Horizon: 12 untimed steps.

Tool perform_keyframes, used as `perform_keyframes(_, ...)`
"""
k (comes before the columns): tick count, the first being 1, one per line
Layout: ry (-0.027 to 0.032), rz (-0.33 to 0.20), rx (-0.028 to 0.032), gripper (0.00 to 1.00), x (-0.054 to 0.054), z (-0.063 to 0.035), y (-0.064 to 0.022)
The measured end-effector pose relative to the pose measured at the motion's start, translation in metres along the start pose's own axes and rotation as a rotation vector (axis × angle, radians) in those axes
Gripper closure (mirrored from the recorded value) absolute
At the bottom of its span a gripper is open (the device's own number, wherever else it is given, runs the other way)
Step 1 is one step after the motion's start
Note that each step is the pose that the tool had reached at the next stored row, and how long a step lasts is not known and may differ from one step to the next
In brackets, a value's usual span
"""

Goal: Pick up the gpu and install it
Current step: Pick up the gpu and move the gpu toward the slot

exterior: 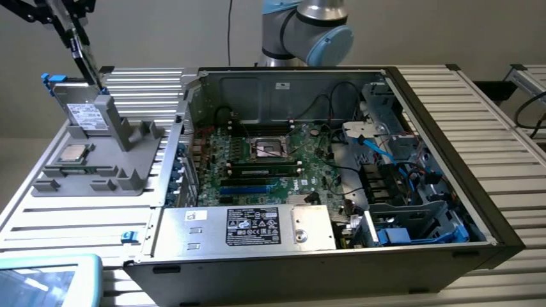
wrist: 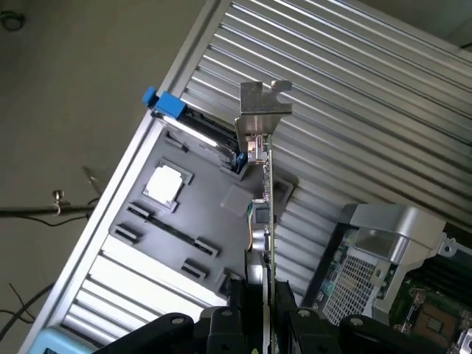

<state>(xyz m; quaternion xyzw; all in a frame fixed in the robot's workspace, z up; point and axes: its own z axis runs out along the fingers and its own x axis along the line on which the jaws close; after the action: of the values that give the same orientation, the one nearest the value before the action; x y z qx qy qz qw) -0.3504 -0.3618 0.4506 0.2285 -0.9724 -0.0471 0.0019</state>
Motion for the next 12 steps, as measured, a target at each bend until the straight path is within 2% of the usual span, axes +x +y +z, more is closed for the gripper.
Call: perform_keyframes(12, 0.019, -0.205, -0.0037, 0.73, -0.0003, 0.0, -0.0001)
